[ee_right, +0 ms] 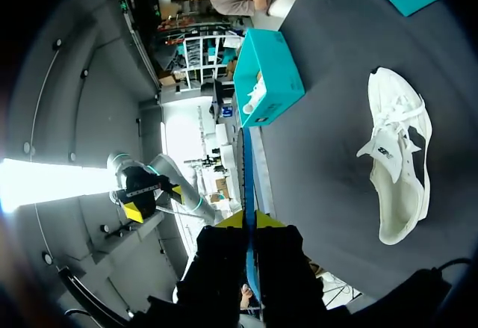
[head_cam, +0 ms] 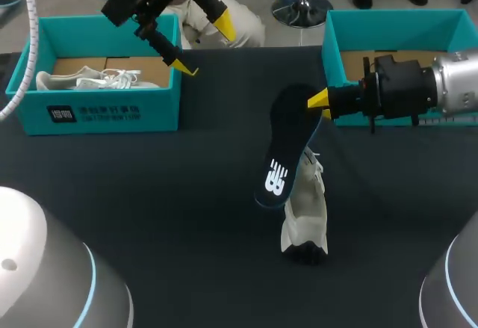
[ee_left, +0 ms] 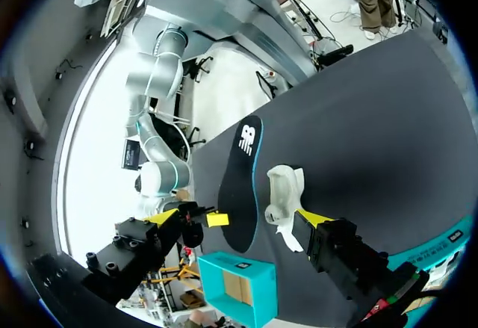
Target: Take the shoe out of the shoebox, open the shoe tongue, remove and reinsert the insole, then place the shoe into the shoebox
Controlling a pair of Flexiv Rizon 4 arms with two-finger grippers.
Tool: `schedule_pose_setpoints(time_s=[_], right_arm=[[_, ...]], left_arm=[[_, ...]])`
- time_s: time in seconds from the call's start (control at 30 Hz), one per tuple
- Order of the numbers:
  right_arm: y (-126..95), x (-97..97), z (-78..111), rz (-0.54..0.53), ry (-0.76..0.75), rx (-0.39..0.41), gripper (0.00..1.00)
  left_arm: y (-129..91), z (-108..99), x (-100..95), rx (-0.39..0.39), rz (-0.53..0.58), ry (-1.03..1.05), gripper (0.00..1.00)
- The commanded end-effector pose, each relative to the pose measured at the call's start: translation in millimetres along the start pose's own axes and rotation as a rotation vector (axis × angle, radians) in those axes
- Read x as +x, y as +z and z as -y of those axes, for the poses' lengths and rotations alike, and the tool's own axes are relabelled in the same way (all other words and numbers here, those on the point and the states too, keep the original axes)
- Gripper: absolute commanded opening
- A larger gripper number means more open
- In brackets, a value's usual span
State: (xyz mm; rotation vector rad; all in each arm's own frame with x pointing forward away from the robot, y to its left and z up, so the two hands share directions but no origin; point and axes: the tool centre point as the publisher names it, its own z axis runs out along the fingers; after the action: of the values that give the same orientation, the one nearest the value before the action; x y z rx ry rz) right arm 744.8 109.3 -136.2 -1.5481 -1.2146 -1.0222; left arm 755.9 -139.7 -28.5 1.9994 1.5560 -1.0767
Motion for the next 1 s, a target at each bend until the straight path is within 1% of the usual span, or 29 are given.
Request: schedule_pose_setpoints(time_s=[0.03, 0.17, 0.4, 0.53, 0.73, 0.8, 1.0], right_arm=[[0.9, 0.1, 0.2, 0.002, 0.001, -0.001, 0.0], [0.9, 0.1, 0.2, 0.002, 0.001, -0.001, 0.0], [0.9, 0.1, 0.2, 0.002, 0.001, -0.001, 0.0], [0.9, 0.1, 0.2, 0.002, 0.001, -0.001, 0.0], [0.9, 0.1, 0.2, 0.002, 0.001, -0.001, 0.0], [0.9, 0.1, 0.2, 0.002, 0.001, -0.001, 0.0], [0.9, 0.1, 0.2, 0.002, 0.001, -0.001, 0.0]], left_arm=[[4.3, 4.0, 15.5, -0.01, 0.298, 0.005, 1.0], [6.1, 3.9, 21.1, -0.013, 0.328, 0.0, 1.0], [10.9, 9.3, 20.6, -0.026, 0.361, -0.006, 1.0], [17.0, 11.3, 25.1, -0.034, 0.384, -0.016, 1.0], [28.7, 12.3, 37.5, -0.022, 0.398, -0.031, 1.0], [32.0, 12.0, 40.9, -0.019, 0.378, -0.05, 1.0], [32.0, 12.0, 40.9, -0.019, 0.378, -0.05, 1.0]])
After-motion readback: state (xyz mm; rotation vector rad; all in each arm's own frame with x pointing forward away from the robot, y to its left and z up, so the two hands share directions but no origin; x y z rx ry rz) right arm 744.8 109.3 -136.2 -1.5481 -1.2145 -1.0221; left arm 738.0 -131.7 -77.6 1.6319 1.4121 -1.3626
